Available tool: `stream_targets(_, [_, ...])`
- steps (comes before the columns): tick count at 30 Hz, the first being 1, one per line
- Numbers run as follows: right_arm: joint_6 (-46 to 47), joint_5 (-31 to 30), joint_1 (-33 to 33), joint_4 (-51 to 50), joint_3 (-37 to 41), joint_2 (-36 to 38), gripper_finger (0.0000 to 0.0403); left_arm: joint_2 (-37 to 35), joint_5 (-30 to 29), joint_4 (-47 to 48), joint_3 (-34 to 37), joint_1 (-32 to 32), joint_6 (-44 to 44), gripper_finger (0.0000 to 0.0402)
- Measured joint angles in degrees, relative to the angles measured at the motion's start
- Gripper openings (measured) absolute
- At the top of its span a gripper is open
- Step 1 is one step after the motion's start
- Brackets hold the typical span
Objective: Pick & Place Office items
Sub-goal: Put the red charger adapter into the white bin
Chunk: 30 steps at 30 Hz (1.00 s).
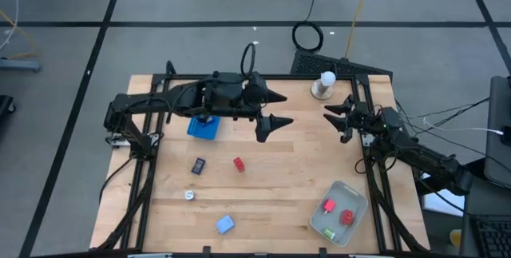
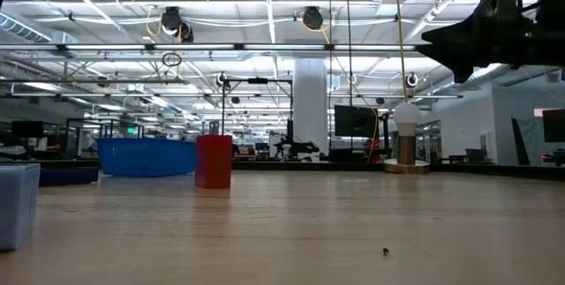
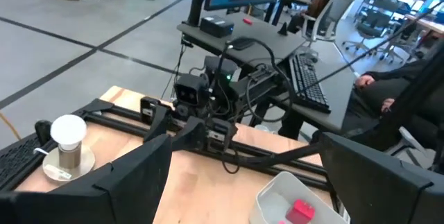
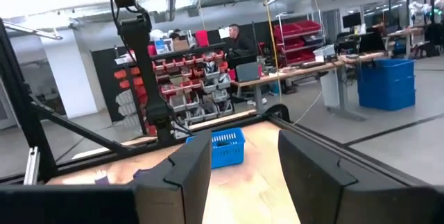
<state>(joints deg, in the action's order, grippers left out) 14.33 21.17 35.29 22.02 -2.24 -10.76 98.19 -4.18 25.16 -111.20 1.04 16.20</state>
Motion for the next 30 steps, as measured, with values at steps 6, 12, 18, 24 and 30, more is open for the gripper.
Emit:
stream_targets(6, [-0.07,-0.02,-0.02,-0.79,0.07,0.0,0.0161,0.0,1.67,0.04,0.0,0.64,-2.45,0.0367])
stream_targets(12, [-0.09,-0.02,-0.02,-0.83,0.11,0.0,0.0159,0.0,2.07,0.79,0.0,1.22,-5.19,0.0367])
stream_targets(18, [6.0,-1.84,-0.03,0.02,0.12,-0.12,0.0161,0.02,-0.83,7.73,0.0,2.15,-9.75,0.0367])
stream_targets(24, [5.9,-1.56,-0.04,-0.02,0.15,-0.13,0.0164,0.02,-1.9,9.84,0.0,2.78,-12.91,0.0367])
stream_targets(30, [5.97,-1.55,-0.04,-0.05,0.15,-0.13,0.0161,-0.01,-4.88,9.85,0.0,3.68,-11.47,0.0367])
